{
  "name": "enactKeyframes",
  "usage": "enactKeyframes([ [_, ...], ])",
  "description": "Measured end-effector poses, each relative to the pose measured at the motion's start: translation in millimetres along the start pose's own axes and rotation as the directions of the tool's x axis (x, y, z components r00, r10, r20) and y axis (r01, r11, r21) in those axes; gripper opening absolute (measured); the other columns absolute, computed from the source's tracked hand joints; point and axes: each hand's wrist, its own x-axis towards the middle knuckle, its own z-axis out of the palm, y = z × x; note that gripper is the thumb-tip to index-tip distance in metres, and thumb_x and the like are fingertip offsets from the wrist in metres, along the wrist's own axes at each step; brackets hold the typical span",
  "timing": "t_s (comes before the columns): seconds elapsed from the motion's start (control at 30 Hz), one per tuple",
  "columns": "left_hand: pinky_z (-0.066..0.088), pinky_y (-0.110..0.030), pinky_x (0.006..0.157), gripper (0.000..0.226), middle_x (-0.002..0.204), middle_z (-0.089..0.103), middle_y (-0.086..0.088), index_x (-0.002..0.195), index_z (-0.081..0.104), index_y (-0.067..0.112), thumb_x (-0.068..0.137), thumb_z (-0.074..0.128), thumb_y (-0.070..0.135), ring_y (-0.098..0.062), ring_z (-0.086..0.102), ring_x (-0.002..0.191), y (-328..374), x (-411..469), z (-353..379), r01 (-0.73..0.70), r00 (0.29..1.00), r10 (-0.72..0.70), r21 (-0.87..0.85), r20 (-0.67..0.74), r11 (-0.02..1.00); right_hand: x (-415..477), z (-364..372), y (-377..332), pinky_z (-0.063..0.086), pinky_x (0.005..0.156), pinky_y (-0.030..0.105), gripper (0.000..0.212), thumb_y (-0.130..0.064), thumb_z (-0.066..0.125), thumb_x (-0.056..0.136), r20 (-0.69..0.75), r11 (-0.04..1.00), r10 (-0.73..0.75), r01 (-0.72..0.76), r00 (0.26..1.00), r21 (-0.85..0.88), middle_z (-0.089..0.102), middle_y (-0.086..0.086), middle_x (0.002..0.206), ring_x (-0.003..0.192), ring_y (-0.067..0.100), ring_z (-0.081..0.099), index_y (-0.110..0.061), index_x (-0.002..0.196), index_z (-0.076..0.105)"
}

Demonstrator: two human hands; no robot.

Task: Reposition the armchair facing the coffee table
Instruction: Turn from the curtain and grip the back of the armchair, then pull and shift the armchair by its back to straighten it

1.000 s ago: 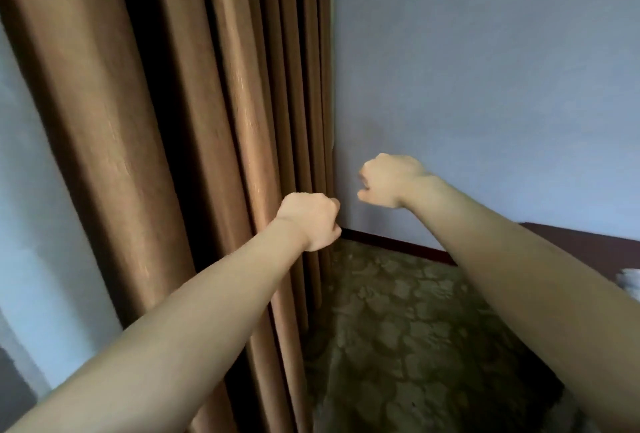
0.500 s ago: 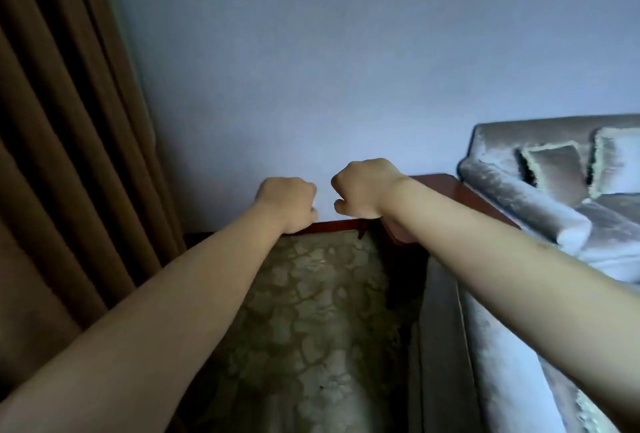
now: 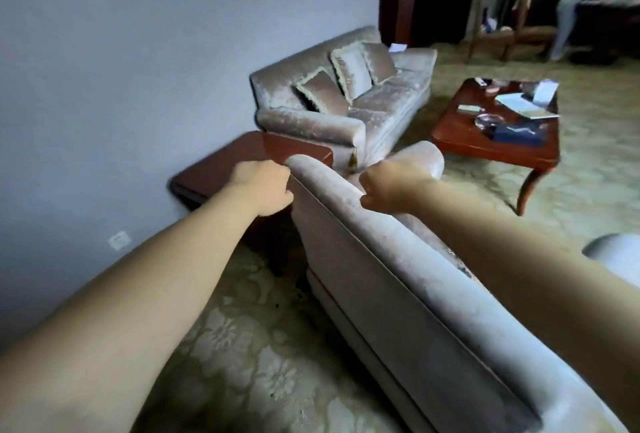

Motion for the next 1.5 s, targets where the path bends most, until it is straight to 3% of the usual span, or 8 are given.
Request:
enactKeyframes([
  [0.27,0.037,-0.033,0.065,0.023,0.107,0.062,-0.007,0.101,0.052,0.017,0.092,0.04,0.034,-0.03,0.059,0.096,61.6,51.1,56.7,-0.329,0.942,0.33,-0.036,0.053,0.944,-36.7,83.3,61.9,0.039,0.07,0.029,0.029,-0.036,0.049,0.086,0.233,0.924,0.375,-0.382,0.897,-0.014,0.065,0.009,0.108,0.099,0.029,0.062,-0.016,0.103,0.063],
  [0.47,0.034,-0.032,0.065,0.027,0.114,0.061,-0.008,0.109,0.052,0.017,0.093,0.039,0.034,-0.028,0.057,0.1,92.4,127.3,88.4,-0.39,0.915,0.389,-0.018,0.106,0.921,-0.6,134.8,96.2,0.039,0.066,0.029,0.028,-0.039,0.046,0.089,0.294,0.921,0.377,-0.389,0.878,-0.016,0.064,0.007,0.105,0.082,0.025,0.052,-0.018,0.1,0.06],
  [0.57,0.037,-0.034,0.07,0.036,0.12,0.057,-0.009,0.118,0.048,0.014,0.094,0.038,0.039,-0.03,0.055,0.107,102.2,174.8,106.0,-0.373,0.911,0.376,-0.051,0.17,0.926,33.3,158.4,111.3,0.044,0.068,0.032,0.035,-0.047,0.044,0.092,0.293,0.912,0.362,-0.401,0.885,0.083,0.064,0.008,0.109,0.093,0.028,0.06,-0.018,0.107,0.058],
  [0.7,0.035,-0.042,0.097,0.056,0.139,0.041,-0.011,0.136,0.039,0.017,0.094,0.033,0.054,-0.031,0.041,0.125,107.1,227.1,136.2,-0.431,0.859,0.432,-0.065,0.274,0.9,58.8,205.2,87.7,0.043,0.094,0.043,0.058,-0.057,0.039,0.093,0.379,0.731,0.388,-0.531,0.84,0.429,0.047,0.016,0.133,0.121,0.035,0.048,-0.014,0.131,0.044],
  [0.93,0.008,-0.048,0.114,0.07,0.158,0.013,0.001,0.149,0.018,0.026,0.091,0.019,0.065,-0.023,0.01,0.144,112.1,266.6,192.6,-0.508,0.769,0.527,-0.155,0.363,0.848,50.1,245.5,56.2,0.038,0.1,0.041,0.068,-0.071,0.026,0.086,0.383,0.569,0.568,-0.684,0.728,0.456,0.048,0.007,0.124,0.119,0.029,0.044,-0.02,0.127,0.045],
  [1.17,0.011,-0.042,0.114,0.069,0.156,0.024,0.009,0.146,0.028,0.031,0.088,0.028,0.068,-0.012,0.018,0.143,117.6,293.0,224.3,-0.624,0.692,0.677,-0.263,0.25,0.735,49.4,245.7,56.3,0.04,0.097,0.04,0.06,-0.067,0.032,0.087,0.411,0.464,0.637,-0.75,0.653,0.472,0.051,0.006,0.118,0.112,0.028,0.049,-0.018,0.117,0.049],
  [1.3,0.013,-0.043,0.114,0.068,0.157,0.024,0.009,0.146,0.029,0.031,0.088,0.027,0.068,-0.011,0.019,0.143,120.7,298.4,226.9,-0.651,0.656,0.715,-0.299,0.241,0.698,50.8,242.0,50.9,0.043,0.081,0.034,0.046,-0.057,0.04,0.088,0.406,0.326,0.772,-0.854,0.489,0.406,0.056,0.006,0.109,0.103,0.027,0.055,-0.016,0.104,0.053],
  [1.5,0.012,-0.041,0.115,0.069,0.159,0.017,0.003,0.149,0.022,0.026,0.092,0.019,0.064,-0.016,0.015,0.145,123.8,306.9,225.0,-0.729,0.512,0.796,-0.327,0.322,0.601,49.6,242.0,41.0,0.035,0.062,0.03,0.026,-0.04,0.046,0.088,0.357,-0.059,0.931,-0.937,0.072,0.343,0.062,0.005,0.099,0.09,0.027,0.06,-0.016,0.086,0.057],
])
